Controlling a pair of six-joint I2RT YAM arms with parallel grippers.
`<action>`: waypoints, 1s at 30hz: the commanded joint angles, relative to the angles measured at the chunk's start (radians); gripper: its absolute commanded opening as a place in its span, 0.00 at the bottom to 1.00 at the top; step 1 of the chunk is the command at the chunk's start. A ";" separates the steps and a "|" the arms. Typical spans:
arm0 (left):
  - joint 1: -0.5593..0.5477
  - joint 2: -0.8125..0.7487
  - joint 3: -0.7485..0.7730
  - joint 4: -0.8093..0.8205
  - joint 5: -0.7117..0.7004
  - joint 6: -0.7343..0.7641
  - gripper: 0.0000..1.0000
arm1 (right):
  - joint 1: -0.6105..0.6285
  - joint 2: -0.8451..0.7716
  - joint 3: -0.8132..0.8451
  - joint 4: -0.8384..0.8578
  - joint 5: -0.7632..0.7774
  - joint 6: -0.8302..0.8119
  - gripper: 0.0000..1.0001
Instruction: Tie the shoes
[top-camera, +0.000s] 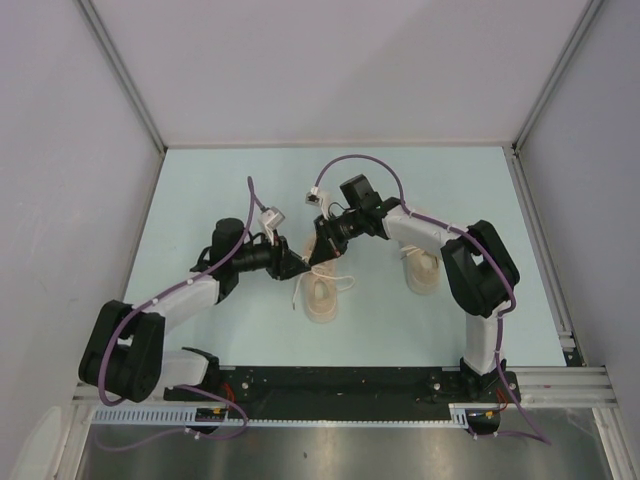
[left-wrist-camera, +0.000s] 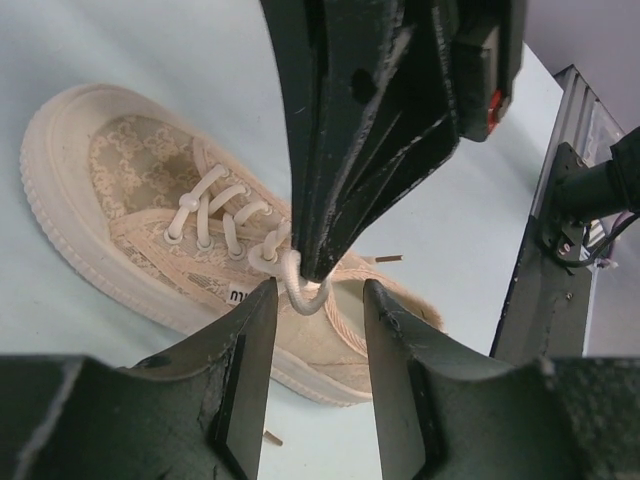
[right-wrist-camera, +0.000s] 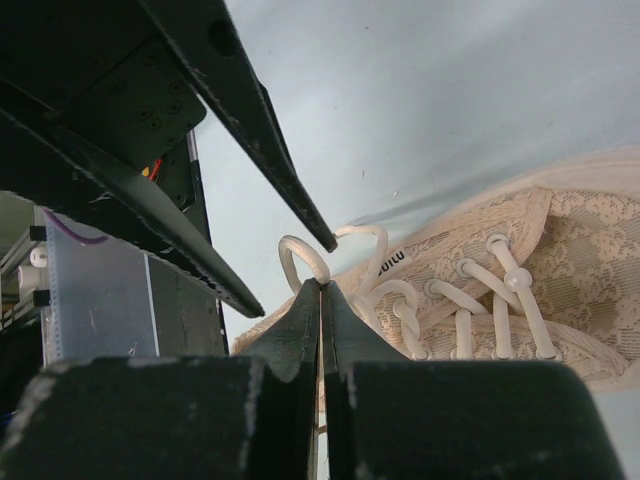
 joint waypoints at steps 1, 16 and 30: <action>0.007 0.029 0.015 0.065 -0.016 -0.073 0.44 | 0.006 -0.023 0.016 0.024 -0.012 0.002 0.00; 0.056 0.008 -0.002 0.072 -0.004 -0.084 0.00 | 0.002 -0.024 0.016 0.002 -0.014 -0.021 0.00; 0.079 0.008 -0.029 0.064 -0.070 -0.070 0.00 | -0.026 -0.073 0.015 -0.105 0.052 -0.104 0.34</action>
